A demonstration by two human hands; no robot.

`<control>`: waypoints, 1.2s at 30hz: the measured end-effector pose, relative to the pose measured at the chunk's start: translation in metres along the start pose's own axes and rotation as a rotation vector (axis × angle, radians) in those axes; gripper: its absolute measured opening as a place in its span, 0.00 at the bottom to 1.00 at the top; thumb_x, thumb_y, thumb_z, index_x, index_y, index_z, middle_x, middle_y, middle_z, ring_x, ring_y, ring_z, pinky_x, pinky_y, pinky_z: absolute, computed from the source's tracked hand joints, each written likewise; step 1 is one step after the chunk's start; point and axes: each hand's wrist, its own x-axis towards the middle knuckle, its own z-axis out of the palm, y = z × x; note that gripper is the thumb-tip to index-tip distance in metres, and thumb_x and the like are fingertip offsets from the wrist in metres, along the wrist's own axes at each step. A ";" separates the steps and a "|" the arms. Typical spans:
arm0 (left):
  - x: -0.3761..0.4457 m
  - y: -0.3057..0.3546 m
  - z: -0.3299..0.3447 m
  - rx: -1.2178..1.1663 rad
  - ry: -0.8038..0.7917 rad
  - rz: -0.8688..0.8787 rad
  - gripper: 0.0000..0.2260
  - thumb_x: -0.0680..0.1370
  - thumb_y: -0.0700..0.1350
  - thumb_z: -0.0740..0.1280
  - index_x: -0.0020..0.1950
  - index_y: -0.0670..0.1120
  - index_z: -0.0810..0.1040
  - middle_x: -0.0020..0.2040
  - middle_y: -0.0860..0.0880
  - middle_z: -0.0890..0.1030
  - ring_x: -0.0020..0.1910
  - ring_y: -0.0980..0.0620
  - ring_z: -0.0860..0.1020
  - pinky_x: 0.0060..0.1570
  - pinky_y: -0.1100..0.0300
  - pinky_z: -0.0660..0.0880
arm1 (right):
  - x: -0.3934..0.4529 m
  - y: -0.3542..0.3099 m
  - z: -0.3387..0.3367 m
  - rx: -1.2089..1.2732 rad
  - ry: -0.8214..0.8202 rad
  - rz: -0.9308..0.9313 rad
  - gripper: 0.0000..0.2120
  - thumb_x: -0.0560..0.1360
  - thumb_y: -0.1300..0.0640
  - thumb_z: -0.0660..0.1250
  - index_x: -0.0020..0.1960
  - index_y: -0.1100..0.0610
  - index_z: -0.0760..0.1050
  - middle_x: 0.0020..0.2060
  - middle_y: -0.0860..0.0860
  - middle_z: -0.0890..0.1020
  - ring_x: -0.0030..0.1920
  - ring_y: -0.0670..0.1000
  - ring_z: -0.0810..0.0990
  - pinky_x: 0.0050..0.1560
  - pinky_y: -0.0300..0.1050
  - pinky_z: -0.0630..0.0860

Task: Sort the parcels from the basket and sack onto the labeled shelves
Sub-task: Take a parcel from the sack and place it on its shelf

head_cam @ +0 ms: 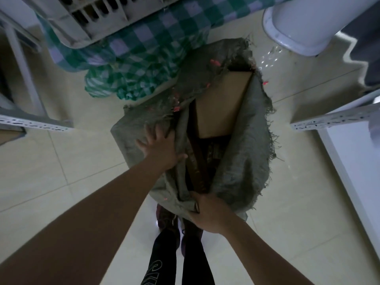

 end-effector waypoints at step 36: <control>-0.041 -0.033 0.096 0.332 -0.430 -0.246 0.18 0.82 0.47 0.52 0.71 0.48 0.69 0.67 0.49 0.74 0.66 0.46 0.73 0.60 0.52 0.70 | 0.085 0.049 -0.089 0.339 0.657 0.201 0.45 0.74 0.42 0.70 0.79 0.54 0.48 0.78 0.54 0.54 0.75 0.59 0.59 0.73 0.57 0.63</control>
